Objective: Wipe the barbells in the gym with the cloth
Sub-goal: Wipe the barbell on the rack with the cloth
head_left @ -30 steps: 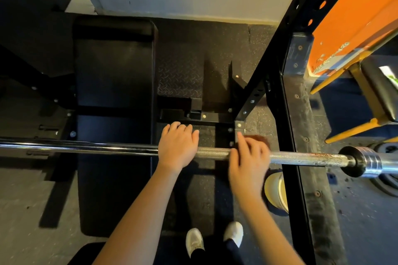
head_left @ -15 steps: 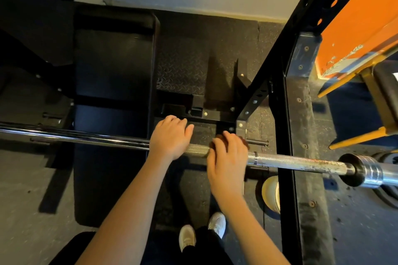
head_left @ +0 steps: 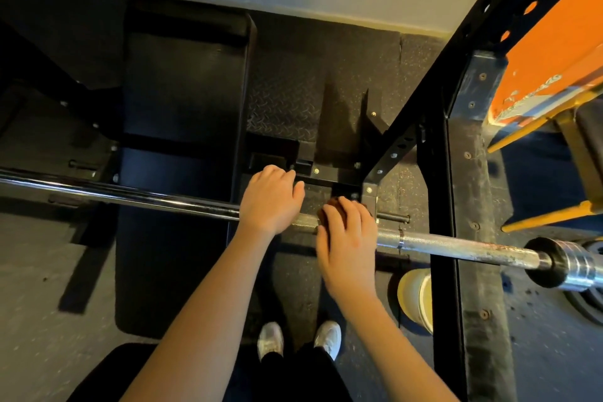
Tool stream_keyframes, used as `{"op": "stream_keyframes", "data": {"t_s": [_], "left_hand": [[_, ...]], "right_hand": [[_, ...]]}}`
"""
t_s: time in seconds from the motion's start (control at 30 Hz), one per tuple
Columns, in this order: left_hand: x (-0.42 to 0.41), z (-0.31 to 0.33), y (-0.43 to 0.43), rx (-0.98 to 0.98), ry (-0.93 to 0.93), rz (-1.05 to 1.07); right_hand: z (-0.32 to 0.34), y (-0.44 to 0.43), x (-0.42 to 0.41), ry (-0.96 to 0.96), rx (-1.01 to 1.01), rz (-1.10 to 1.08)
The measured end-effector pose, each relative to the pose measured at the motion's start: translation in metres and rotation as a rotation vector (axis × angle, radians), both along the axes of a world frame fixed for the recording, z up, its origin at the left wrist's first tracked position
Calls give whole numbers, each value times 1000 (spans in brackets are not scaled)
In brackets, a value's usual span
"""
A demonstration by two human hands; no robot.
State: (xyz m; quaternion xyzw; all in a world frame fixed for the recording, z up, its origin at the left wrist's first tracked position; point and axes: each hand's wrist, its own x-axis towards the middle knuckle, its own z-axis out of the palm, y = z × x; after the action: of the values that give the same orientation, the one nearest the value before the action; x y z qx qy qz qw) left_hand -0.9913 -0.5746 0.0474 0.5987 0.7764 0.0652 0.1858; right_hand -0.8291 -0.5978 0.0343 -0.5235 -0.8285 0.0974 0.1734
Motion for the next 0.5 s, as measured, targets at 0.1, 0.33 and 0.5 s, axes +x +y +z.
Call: {"op": "stream_keyframes", "data": {"t_s": [0.1, 0.33, 0.5], "left_hand": [[-1, 1, 4, 27, -1, -10], [5, -4, -19, 46, 184, -13], [4, -5, -15, 43, 172, -16]], "right_hand": [[4, 15, 39, -112, 32, 134], [1, -2, 18, 82, -58, -306], [12, 5, 16, -13, -81, 19]]}}
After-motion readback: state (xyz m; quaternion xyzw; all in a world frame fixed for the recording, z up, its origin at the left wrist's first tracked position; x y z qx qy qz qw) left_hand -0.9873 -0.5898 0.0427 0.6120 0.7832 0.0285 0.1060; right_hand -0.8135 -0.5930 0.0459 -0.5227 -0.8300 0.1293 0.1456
